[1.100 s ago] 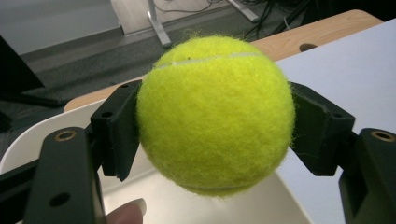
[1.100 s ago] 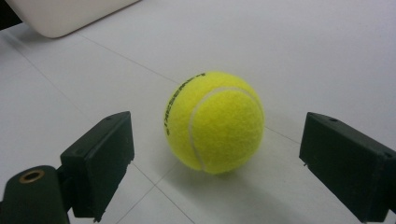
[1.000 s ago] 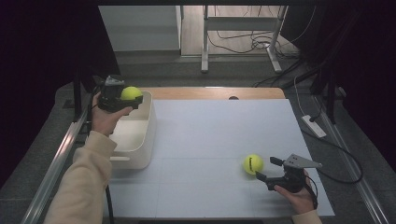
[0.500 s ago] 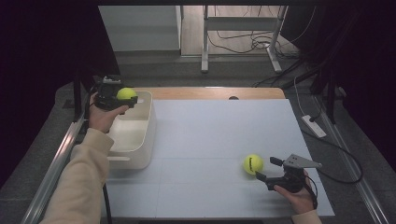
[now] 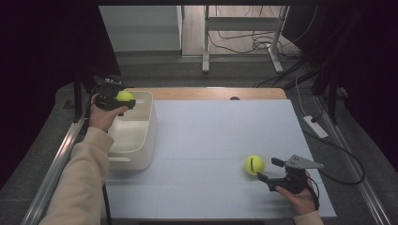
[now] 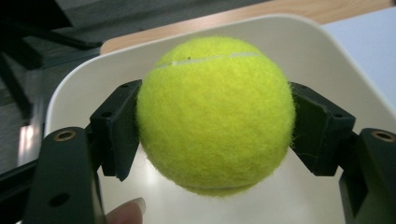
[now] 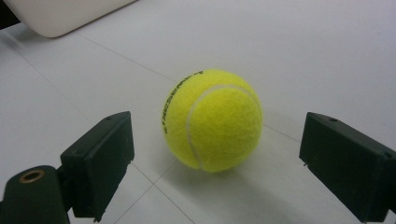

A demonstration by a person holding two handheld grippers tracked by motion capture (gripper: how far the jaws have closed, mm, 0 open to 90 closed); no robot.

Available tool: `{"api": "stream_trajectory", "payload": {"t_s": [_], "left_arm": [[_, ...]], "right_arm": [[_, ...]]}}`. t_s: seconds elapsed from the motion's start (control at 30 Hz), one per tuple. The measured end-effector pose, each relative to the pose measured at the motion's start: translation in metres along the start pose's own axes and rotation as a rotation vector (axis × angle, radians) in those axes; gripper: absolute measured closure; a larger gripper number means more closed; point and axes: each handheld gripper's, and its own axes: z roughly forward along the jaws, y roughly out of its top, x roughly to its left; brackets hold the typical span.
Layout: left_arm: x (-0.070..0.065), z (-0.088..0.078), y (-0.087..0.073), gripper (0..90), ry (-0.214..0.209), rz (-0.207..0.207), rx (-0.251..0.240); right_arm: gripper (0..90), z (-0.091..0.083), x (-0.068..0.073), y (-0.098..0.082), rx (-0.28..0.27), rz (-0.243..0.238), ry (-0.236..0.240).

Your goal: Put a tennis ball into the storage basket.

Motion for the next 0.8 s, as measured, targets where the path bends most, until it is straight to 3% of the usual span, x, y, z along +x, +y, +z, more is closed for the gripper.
{"api": "stream_trajectory", "payload": {"t_s": [0.43, 0.53, 0.6, 0.8], "left_arm": [[0.0, -0.001, 0.0, 26.2, 0.011, -0.005, 0.001], [-0.001, -0.003, 0.0, 23.7, 0.005, -0.004, -0.019], [-0.003, -0.006, 0.001, 17.5, 0.005, 0.008, -0.042], [-0.009, -0.013, 0.001, 12.6, -0.07, 0.033, -0.051]], "right_arm": [[10.0, 0.0, 0.0, 0.0, -0.001, 0.0, 0.002], [10.0, 0.0, 0.0, 0.0, 0.001, -0.001, 0.0], [10.0, 0.0, 0.0, 0.0, 0.002, -0.002, -0.001], [10.0, 0.0, 0.0, 0.0, 0.0, 0.0, 0.0]]}}
